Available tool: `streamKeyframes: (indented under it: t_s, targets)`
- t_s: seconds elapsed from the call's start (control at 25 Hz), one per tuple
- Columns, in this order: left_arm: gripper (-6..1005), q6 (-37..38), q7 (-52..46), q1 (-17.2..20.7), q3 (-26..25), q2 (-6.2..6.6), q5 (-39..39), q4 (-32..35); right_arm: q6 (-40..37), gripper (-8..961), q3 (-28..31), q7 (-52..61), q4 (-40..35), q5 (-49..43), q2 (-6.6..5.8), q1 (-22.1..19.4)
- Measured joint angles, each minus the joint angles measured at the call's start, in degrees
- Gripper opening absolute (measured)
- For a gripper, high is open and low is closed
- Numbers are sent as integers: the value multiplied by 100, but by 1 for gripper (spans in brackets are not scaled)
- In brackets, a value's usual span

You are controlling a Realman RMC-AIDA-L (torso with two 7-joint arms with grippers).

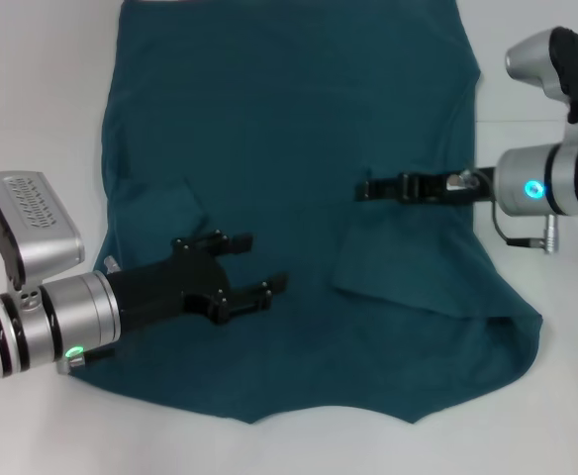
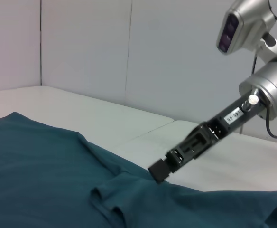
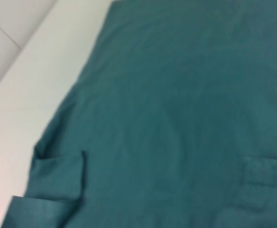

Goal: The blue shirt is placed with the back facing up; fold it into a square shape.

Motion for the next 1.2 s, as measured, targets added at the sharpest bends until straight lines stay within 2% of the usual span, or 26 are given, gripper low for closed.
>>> streamKeyframes:
  t_s: [0.2,0.36,0.68,0.84,1.0,1.16,1.2]
  targets:
    - [734,-56,2,-5,-8,0,0,-1,12,860,-10,-141,33,94,13,96]
    - [733,-102,-24,26,-27,1,-104,25,-105,861,-2,-274,-55,229,-7,-29]
    - [733,176,-351,174,-347,15,-167,101,-885,863,25,-1392,-339,1041,-5,-614]
    - [733,506,-675,329,-637,17,-168,202,-1432,864,45,-1864,-401,1398,-66,-924]
    - [741,658,-1148,554,-922,19,-168,292,-1871,865,60,-2108,-563,1456,-85,-1196]
    - [757,685,-1444,735,-953,11,-168,448,-2014,907,63,-2215,-591,1478,-87,-1341]
    - [805,684,-1556,783,-997,6,-165,489,-2035,917,64,-2217,-591,1491,-87,-1360]
